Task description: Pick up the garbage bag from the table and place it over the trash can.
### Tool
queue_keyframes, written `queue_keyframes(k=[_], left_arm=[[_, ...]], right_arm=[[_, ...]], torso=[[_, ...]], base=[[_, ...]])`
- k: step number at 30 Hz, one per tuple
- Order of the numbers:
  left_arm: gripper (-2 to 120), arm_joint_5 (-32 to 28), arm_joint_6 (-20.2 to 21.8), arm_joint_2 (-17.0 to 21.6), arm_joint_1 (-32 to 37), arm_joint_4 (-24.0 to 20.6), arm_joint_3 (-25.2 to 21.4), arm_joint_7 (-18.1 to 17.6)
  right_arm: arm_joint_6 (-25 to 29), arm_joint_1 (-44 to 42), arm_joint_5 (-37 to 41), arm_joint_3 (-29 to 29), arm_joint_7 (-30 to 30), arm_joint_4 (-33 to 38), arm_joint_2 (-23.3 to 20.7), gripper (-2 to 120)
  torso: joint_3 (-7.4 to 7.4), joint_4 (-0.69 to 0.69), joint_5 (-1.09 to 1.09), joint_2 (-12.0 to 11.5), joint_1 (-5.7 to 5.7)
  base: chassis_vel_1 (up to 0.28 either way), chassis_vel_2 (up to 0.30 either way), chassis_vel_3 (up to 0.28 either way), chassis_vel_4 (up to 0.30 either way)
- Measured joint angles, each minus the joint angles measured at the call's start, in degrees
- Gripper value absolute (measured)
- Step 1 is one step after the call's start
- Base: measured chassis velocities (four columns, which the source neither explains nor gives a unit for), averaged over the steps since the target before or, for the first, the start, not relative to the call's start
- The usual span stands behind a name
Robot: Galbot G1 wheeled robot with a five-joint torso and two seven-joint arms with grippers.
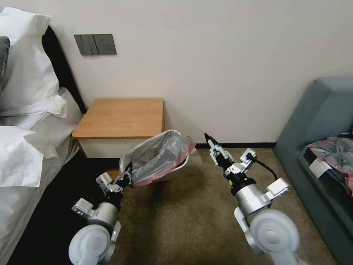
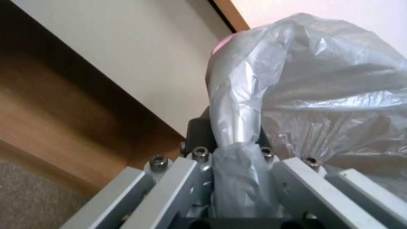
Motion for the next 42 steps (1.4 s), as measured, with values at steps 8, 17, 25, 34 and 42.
queue_keyframes(k=[8,17,25,34,42], left_arm=[[3,0.38,-0.07,-0.10,0.58,-1.21,0.01,-0.15],[3,1.72,-0.26,-0.30,1.05,-1.52,0.23,-0.49],[3,2.46,-0.35,-0.23,0.89,-1.86,0.59,-0.23],[3,3.53,-0.56,-0.19,1.08,-2.06,1.16,0.08],[3,3.97,-1.25,-0.18,1.11,-1.94,1.28,0.18]], right_arm=[[-0.38,0.34,5.55,-0.09,3.18,-0.52,0.37,86],[-0.46,1.99,3.04,-2.70,1.82,-3.22,0.96,100],[-0.33,3.09,-0.11,-4.06,-0.79,-5.66,1.71,86],[-0.10,3.24,-0.96,-3.99,-1.83,-6.19,1.82,59],[-0.12,3.03,-1.99,-3.74,-4.05,-6.40,2.23,28]], torso=[[0.00,0.00,0.00,0.00,0.00],[0.00,0.00,0.00,0.00,0.00],[0.00,0.00,0.00,0.00,0.00],[0.00,0.00,0.00,0.00,0.00],[0.00,0.00,0.00,0.00,0.00]], base=[[0.000,0.000,0.000,0.000],[0.000,0.000,0.000,0.000],[0.000,0.000,0.000,0.000],[0.000,0.000,0.000,0.000],[0.000,0.000,0.000,0.000]])
